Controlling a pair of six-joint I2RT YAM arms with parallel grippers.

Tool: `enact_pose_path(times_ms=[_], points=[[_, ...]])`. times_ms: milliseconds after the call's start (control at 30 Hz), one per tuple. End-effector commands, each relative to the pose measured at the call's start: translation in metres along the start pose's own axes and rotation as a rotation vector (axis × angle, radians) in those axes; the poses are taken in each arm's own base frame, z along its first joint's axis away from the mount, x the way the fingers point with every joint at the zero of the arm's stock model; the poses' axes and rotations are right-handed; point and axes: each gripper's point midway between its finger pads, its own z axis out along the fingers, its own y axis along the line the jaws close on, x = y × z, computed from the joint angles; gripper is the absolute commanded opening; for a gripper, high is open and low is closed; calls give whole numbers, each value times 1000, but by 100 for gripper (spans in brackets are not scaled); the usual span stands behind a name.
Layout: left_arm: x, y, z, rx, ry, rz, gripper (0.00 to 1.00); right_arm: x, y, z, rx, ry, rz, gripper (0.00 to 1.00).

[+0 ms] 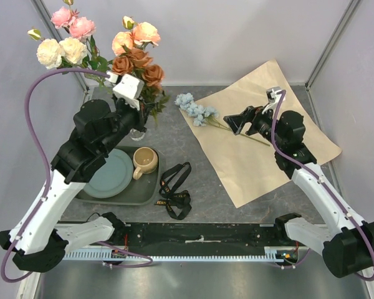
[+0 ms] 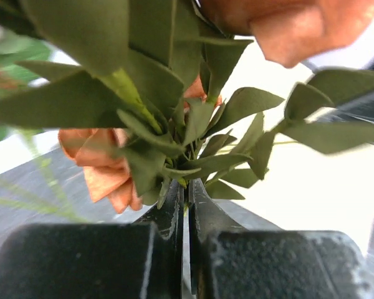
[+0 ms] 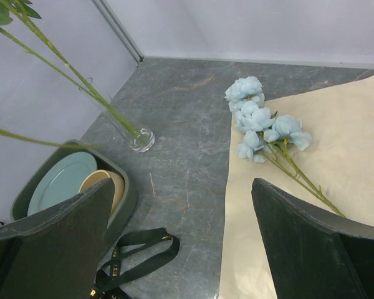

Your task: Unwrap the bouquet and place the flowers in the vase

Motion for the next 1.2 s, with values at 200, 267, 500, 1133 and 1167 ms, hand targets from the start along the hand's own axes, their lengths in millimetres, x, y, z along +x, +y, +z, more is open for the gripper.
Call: enact_pose_path(times_ms=[200, 267, 500, 1133, 1167], points=[[-46, 121, -48, -562, -105, -39, 2, -8, 2, 11, -8, 1, 5, 98], [-50, 137, -44, -570, -129, -118, 2, -8, 1, 10, -4, 2, 1, 98], [-62, 160, -32, -538, -110, -211, 2, -5, -4, 7, 25, 7, -18, 98], [-104, 159, -33, -499, -162, -238, 2, 2, -10, 9, 40, 21, -11, 98], [-104, 161, -32, -503, -164, -238, 2, 1, -10, 9, 41, 19, -11, 98]])
